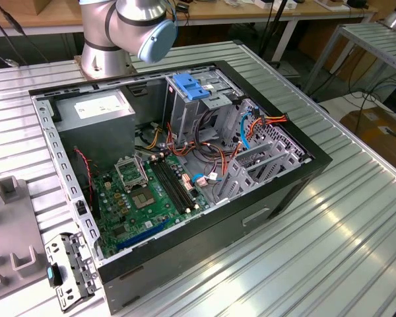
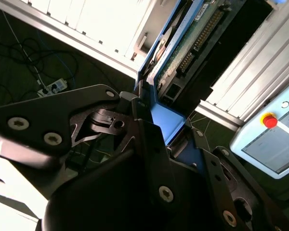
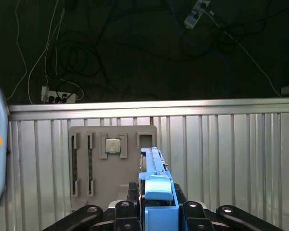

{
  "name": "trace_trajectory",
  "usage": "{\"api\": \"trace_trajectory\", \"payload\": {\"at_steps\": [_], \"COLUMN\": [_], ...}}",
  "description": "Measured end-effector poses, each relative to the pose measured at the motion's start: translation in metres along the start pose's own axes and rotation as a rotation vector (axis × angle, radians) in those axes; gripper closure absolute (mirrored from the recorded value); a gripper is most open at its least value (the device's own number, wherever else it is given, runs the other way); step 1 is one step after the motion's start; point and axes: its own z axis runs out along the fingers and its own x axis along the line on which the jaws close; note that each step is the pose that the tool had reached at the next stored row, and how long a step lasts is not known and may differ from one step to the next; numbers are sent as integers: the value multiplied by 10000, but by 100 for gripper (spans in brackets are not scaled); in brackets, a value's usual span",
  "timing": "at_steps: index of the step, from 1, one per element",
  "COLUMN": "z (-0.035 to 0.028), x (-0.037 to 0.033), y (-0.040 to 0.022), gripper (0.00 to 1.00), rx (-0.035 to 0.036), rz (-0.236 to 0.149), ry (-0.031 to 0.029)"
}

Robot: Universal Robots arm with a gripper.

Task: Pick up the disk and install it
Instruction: 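Pick up the disk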

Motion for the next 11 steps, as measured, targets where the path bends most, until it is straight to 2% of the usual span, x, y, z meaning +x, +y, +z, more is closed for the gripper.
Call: {"api": "trace_trajectory", "payload": {"at_steps": [8,11], "z": [-110,-117], "x": [0,0], "y": [0,0], "gripper": [63,63], "rx": [1,3], "rz": [-1,-1], "ry": [-1,-2]}}
